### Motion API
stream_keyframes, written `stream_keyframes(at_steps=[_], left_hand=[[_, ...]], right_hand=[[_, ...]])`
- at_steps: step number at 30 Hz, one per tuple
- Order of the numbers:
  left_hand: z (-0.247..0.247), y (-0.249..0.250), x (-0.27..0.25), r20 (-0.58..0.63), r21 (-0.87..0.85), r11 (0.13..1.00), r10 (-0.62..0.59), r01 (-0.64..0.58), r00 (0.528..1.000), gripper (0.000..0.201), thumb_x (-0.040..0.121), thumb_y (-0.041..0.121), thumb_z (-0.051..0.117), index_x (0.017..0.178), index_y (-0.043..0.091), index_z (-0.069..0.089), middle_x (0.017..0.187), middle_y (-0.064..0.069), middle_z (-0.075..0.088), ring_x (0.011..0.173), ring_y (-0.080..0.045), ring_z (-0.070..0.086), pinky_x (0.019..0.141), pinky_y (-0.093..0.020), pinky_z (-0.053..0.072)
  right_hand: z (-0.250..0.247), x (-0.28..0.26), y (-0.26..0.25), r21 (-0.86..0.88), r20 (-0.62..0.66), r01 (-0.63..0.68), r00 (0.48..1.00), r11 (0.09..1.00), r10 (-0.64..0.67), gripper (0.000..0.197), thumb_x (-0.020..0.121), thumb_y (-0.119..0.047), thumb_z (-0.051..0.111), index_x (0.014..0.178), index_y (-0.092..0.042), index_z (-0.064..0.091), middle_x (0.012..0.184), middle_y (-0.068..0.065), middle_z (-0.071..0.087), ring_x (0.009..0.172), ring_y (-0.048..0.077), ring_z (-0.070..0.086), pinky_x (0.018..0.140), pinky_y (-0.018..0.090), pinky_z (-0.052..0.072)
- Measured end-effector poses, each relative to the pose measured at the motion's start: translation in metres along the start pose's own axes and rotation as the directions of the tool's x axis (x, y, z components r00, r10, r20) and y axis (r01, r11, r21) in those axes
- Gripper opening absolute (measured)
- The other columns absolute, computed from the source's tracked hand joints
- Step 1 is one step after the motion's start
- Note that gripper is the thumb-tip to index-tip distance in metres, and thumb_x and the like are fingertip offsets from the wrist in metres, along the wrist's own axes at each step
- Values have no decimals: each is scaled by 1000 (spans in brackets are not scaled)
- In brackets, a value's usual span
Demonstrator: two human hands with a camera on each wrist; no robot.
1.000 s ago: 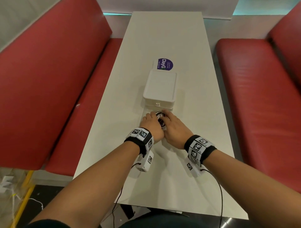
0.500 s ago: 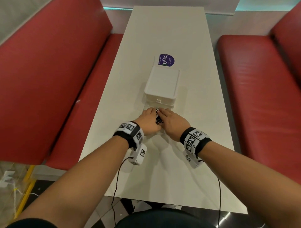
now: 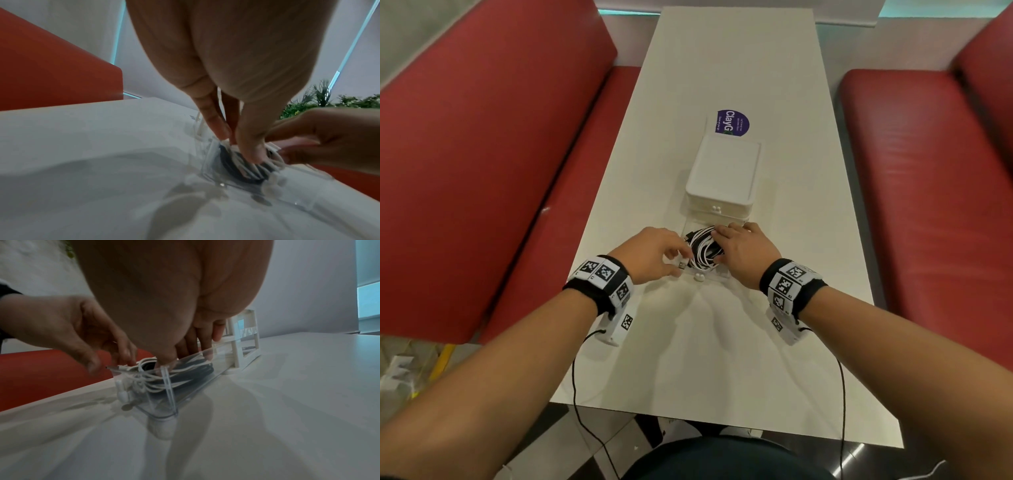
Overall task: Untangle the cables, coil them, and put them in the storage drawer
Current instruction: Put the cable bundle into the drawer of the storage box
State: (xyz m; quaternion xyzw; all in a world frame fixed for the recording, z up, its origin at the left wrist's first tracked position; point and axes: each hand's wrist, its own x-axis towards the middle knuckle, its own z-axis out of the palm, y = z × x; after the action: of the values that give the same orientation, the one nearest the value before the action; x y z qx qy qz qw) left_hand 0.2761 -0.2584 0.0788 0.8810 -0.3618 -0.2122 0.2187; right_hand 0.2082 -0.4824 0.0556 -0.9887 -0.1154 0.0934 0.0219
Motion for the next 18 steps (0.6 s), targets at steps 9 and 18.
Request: stream_keyframes(at_steps=[9, 18], left_hand=[[1, 15, 16, -49, -30, 998, -51, 50, 998, 26, 72, 24, 87, 95, 21, 78, 88, 7, 70, 80, -9, 64, 83, -30, 53], [17, 22, 23, -140, -18, 998, -64, 62, 988, 13, 72, 19, 85, 80, 16, 76, 86, 2, 66, 81, -17, 63, 82, -38, 51]], right_hand=[[-4, 4, 0, -13, 34, 16, 999, 1000, -16, 57, 102, -38, 49, 150, -8, 41, 156, 9, 42, 138, 27, 42, 113, 37, 27], [-10, 6, 4, 50, 71, 32, 997, 998, -36, 58, 102, -36, 53, 151, -9, 41, 159, 10, 38, 142, 28, 40, 117, 38, 30]])
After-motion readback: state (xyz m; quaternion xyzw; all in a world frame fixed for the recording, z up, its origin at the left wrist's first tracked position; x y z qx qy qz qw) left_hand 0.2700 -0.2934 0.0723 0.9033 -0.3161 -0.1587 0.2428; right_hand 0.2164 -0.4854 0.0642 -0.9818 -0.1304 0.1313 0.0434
